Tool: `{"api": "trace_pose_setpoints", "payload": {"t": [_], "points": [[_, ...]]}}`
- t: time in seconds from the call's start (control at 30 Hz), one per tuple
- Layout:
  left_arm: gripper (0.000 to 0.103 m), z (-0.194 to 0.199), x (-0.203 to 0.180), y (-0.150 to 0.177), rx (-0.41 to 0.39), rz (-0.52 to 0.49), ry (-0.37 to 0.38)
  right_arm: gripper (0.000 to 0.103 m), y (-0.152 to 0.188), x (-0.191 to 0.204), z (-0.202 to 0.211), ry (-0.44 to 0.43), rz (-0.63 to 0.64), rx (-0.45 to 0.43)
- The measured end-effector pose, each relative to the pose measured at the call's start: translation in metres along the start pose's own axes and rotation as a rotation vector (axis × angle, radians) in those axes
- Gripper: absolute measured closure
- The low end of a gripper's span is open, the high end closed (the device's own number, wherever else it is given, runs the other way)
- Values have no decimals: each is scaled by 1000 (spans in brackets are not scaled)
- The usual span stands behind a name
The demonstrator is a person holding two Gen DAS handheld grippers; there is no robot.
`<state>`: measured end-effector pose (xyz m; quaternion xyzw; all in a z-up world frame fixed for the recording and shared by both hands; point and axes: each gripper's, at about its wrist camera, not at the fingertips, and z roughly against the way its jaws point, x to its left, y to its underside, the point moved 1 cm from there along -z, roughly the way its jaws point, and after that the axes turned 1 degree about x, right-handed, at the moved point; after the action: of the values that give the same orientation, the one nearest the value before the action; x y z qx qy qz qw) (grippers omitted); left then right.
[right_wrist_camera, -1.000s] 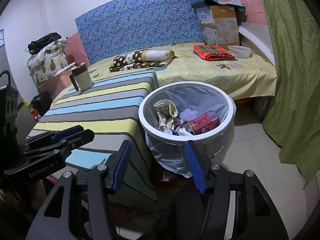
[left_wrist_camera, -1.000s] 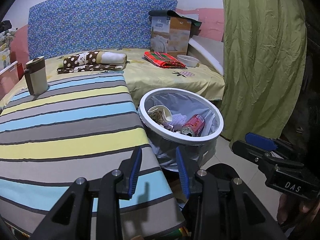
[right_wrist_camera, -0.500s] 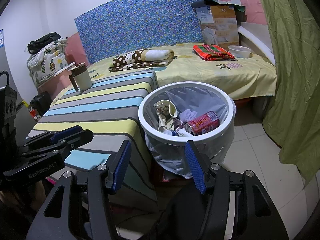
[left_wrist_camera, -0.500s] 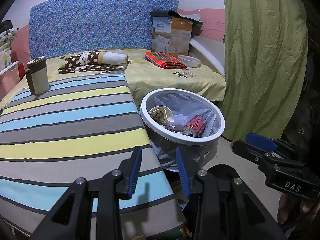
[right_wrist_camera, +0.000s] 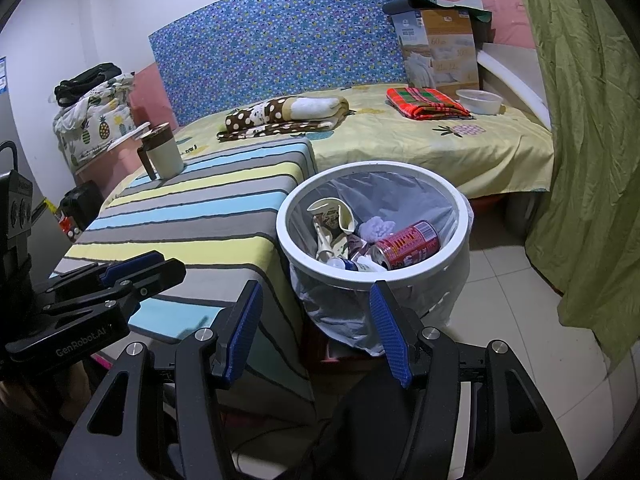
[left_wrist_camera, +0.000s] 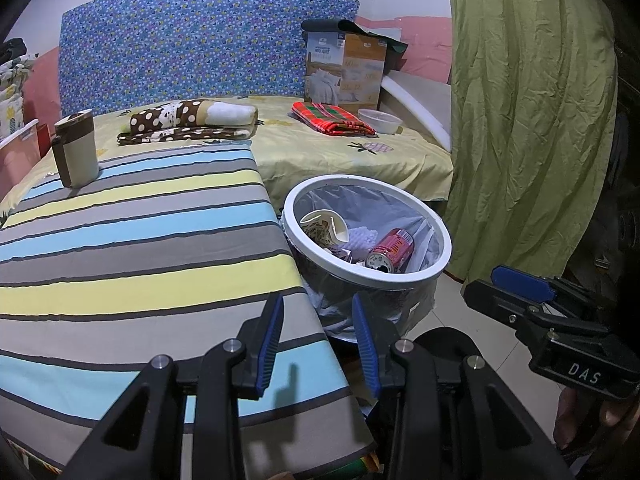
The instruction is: Collect trash
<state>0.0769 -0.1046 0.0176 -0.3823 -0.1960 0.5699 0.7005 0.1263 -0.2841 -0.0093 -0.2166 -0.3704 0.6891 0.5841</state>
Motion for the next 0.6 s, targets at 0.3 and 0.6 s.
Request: {"api": "trace_pose_setpoints", "payload": {"t": [0.3,0.6], "points": [[66,-1,-2,0,3,-4,-2,46,0,0,0,1,-1,0],[66,0,-2,0,3,-4,-4,46,0,0,0,0,-2,0]]}}
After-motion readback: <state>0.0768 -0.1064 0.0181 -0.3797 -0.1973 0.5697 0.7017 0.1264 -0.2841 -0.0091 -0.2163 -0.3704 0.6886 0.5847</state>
